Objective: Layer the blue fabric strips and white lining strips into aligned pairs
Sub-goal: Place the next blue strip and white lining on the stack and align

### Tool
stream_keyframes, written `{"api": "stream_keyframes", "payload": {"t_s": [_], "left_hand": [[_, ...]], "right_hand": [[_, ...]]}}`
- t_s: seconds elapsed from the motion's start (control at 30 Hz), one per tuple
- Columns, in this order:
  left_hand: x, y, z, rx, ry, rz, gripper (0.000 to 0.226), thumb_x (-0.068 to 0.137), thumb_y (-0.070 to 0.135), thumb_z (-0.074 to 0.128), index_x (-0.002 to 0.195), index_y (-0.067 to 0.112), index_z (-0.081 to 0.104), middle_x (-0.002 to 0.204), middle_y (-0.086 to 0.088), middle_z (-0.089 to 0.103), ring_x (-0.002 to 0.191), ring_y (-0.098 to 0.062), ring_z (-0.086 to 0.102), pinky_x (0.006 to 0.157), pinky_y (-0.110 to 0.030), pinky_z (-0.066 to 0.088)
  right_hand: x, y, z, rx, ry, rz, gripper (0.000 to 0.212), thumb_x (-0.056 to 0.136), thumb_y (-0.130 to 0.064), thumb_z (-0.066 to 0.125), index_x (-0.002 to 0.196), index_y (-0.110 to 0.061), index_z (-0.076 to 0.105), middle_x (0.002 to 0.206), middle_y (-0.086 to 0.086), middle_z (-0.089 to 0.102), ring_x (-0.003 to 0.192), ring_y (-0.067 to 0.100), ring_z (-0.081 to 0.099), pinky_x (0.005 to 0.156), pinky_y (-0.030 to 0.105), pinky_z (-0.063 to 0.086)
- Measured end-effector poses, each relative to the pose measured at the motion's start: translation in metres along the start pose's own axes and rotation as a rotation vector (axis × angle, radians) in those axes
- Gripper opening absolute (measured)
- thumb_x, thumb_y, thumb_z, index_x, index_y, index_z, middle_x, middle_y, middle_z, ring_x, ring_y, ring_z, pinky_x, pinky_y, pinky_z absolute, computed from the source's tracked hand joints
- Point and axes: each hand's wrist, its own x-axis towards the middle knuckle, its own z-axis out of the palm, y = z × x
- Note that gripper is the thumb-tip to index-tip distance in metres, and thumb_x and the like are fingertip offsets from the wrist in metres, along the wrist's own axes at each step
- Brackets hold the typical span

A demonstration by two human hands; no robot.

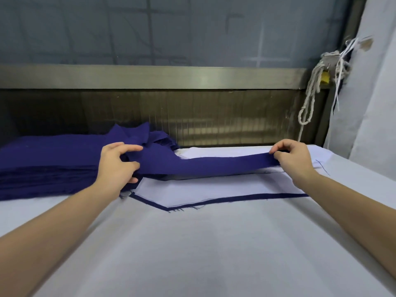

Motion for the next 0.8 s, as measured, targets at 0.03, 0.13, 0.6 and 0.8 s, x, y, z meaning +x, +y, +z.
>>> {"api": "stream_keyframes", "payload": {"t_s": [0.03,0.13,0.6,0.8], "left_hand": [[-0.002,-0.001,0.000,0.011,-0.002,0.002,0.044,0.079,-0.010,0.064,0.100,0.028,0.066,0.130,-0.001,0.039,0.077,-0.010,0.056,0.041,-0.017,0.050],[-0.012,-0.004,-0.002,0.108,-0.022,0.029,0.044,0.079,-0.009,0.065,0.100,0.030,0.065,0.126,0.004,0.036,0.066,-0.009,0.057,0.037,-0.016,0.046],[-0.024,-0.012,-0.009,0.444,0.017,0.203,0.027,0.088,0.002,0.059,0.101,0.026,0.064,0.125,-0.001,0.039,0.056,-0.028,0.061,0.035,-0.016,0.044],[-0.021,-0.007,-0.013,0.390,0.006,0.177,0.042,0.083,-0.006,0.061,0.101,0.032,0.064,0.115,-0.012,0.059,0.054,-0.020,0.065,0.049,-0.034,0.055]], "right_hand": [[-0.001,0.002,-0.003,-0.026,0.003,-0.007,0.034,0.079,0.010,0.046,0.063,-0.017,0.059,0.070,-0.001,0.058,0.069,0.013,0.051,0.061,0.022,0.039],[-0.002,0.007,-0.010,-0.115,0.003,-0.032,0.034,0.081,0.008,0.047,0.063,-0.019,0.057,0.069,-0.002,0.057,0.068,0.010,0.049,0.059,0.021,0.038],[-0.005,0.012,-0.031,-0.217,0.069,0.077,0.025,0.082,0.001,0.047,0.067,-0.011,0.062,0.075,0.008,0.061,0.080,0.022,0.053,0.071,0.031,0.042],[-0.004,0.017,-0.032,-0.360,-0.029,0.047,0.015,0.083,0.004,0.054,0.085,-0.009,0.060,0.087,0.007,0.060,0.084,0.023,0.053,0.078,0.031,0.042]]}}
